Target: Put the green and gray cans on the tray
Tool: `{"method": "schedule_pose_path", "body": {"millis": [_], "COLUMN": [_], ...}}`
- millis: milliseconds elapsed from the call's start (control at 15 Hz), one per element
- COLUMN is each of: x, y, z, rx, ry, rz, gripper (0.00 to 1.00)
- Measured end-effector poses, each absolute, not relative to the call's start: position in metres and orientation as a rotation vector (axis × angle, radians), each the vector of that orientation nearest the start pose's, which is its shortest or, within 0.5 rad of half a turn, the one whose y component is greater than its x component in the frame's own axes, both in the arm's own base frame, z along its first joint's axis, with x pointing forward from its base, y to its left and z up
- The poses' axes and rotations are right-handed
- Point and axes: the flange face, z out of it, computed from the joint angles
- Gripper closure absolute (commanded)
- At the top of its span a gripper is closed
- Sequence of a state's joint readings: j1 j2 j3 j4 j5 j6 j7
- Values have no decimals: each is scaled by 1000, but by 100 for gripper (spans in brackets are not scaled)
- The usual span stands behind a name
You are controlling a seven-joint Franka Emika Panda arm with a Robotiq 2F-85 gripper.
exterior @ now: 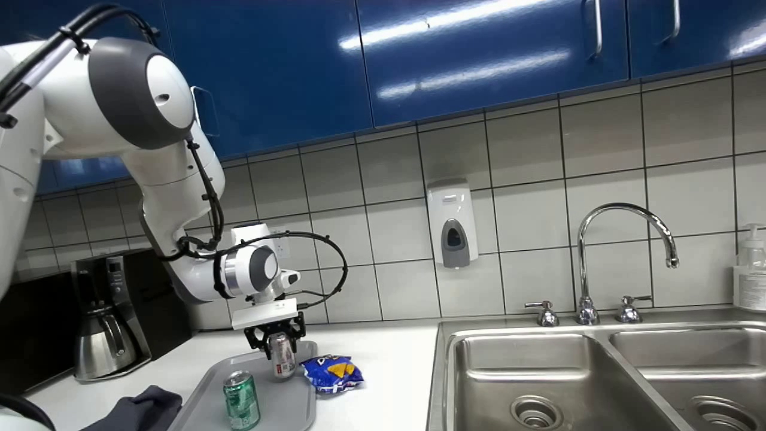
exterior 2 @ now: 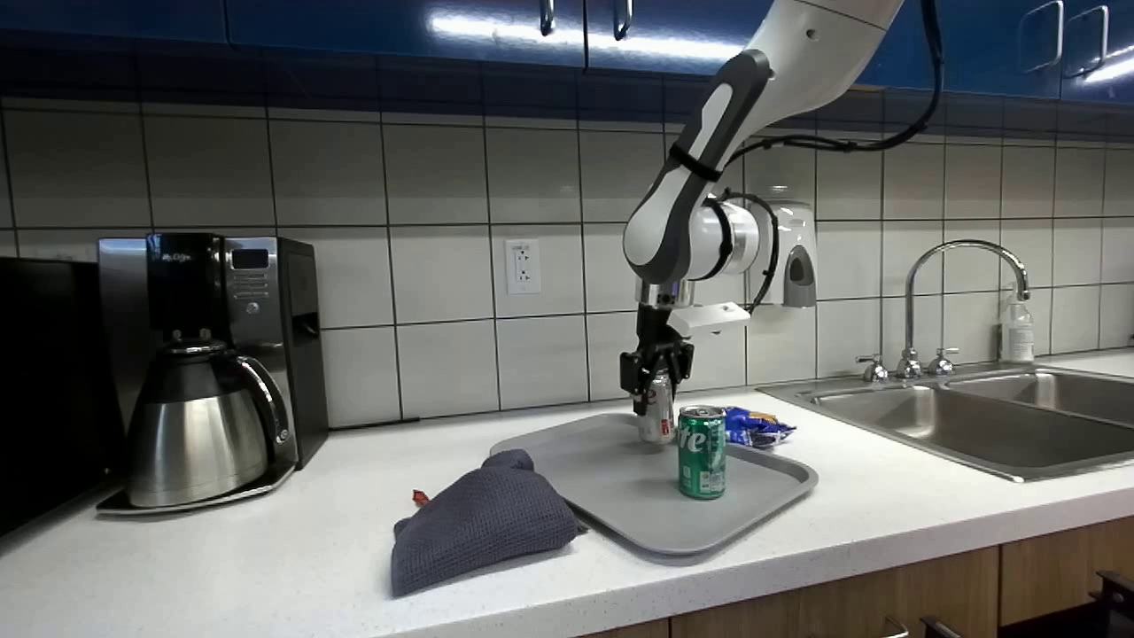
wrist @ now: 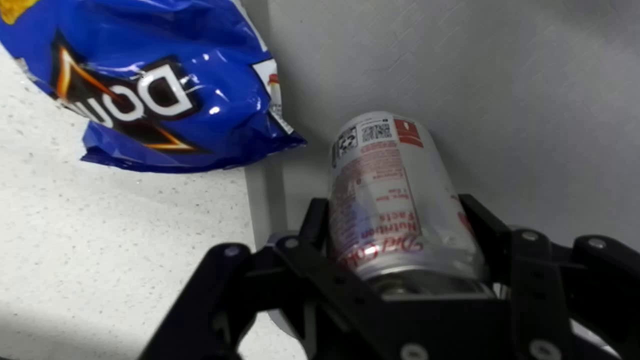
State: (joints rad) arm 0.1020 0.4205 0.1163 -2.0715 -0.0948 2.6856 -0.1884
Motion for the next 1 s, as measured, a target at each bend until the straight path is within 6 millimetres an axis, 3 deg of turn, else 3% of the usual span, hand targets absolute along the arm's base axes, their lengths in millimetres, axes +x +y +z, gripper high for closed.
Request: {"method": "schedule_pose_path", "body": {"millis": [333,400,600,1000], "x": [590,589,588,588], "y": [135,135,135,135], "z": [240,239,237,238], "rx": [-3041,-3042,-3043,-3044], "ry": [-765,-770,-783,-792], "rz": [-290,-288,-283,-283], "gripper": [59,9,0,0]}}
